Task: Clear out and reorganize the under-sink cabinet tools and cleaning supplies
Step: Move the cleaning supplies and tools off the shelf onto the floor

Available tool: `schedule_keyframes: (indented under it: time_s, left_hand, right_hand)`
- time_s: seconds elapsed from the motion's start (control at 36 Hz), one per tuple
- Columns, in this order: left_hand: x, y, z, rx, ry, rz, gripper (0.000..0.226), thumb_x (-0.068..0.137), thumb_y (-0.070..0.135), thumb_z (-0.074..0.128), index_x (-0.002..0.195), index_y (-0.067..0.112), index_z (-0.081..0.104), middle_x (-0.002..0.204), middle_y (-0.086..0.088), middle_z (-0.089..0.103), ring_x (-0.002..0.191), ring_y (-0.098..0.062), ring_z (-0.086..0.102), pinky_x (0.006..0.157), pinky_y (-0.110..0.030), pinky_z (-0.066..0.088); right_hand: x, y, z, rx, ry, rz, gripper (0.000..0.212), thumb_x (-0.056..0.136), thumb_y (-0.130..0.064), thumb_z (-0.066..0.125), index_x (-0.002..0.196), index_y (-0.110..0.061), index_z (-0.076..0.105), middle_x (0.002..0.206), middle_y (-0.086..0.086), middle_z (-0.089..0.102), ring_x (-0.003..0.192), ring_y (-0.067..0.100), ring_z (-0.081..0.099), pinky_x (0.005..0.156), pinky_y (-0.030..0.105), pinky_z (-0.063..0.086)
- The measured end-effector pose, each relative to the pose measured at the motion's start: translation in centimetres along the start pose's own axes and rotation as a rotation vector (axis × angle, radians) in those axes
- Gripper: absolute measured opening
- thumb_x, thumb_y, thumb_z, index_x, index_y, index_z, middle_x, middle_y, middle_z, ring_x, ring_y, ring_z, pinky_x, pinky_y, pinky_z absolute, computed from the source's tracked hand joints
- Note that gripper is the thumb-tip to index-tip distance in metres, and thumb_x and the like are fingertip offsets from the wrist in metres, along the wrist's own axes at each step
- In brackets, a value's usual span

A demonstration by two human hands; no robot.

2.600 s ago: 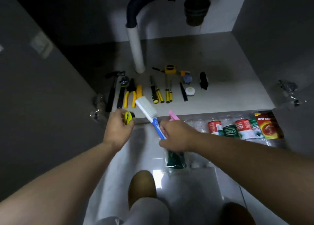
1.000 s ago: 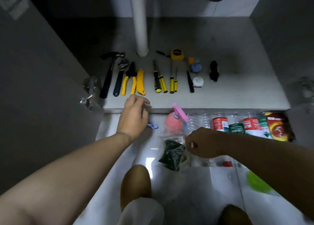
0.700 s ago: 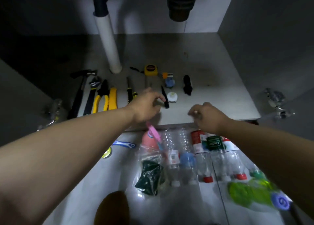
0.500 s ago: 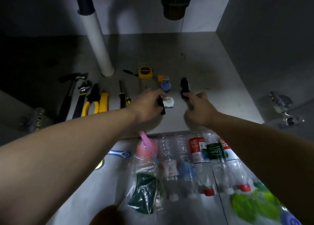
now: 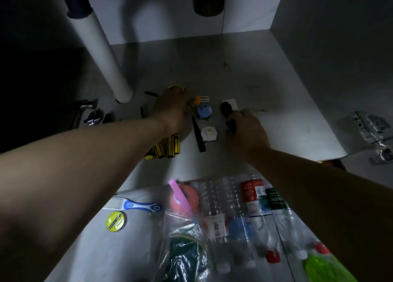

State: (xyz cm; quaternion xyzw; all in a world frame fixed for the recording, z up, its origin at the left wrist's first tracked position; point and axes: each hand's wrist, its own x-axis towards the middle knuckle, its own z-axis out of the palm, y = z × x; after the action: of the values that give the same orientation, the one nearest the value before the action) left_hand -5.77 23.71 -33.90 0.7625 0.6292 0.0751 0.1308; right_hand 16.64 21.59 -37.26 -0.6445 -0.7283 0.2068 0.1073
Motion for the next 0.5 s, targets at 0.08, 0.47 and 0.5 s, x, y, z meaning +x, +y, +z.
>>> schedule_keyframes:
  time_s: [0.08, 0.47, 0.5]
  left_hand:
    - [1.1, -0.3, 0.3, 0.047, -0.044, 0.065, 0.051, 0.094, 0.012, 0.062, 0.144, 0.019, 0.053, 0.141, -0.012, 0.050, 0.132, -0.035, 0.042, 0.108, -0.040, 0.037]
    - [6.2, 1.1, 0.8, 0.224, -0.046, 0.013, 0.041, 0.101, 0.028, 0.053, 0.141, 0.025, 0.054, 0.140, -0.019, 0.052, 0.132, -0.042, 0.043, 0.111, -0.046, 0.032]
    - [6.4, 1.1, 1.0, 0.250, -0.037, -0.013, 0.041, 0.102, 0.029, 0.052, 0.143, 0.026, 0.053, 0.140, -0.021, 0.050, 0.133, -0.043, 0.041, 0.114, -0.046, 0.029]
  right_hand:
    - [-0.3, 0.3, 0.6, 0.054, 0.073, 0.033, 0.028, 0.091, -0.022, 0.064, 0.118, -0.022, 0.057, 0.125, 0.003, 0.048, 0.111, 0.025, 0.052, 0.089, 0.045, 0.053]
    - [-0.9, 1.4, 1.4, 0.329, 0.181, 0.192, 0.018, 0.090, -0.021, 0.065, 0.104, -0.015, 0.056, 0.105, 0.004, 0.057, 0.095, 0.023, 0.057, 0.082, 0.041, 0.052]
    - [-1.0, 1.4, 1.4, 0.347, 0.183, 0.201, 0.018, 0.090, -0.021, 0.065, 0.104, -0.015, 0.056, 0.105, 0.004, 0.058, 0.095, 0.023, 0.057, 0.082, 0.041, 0.052]
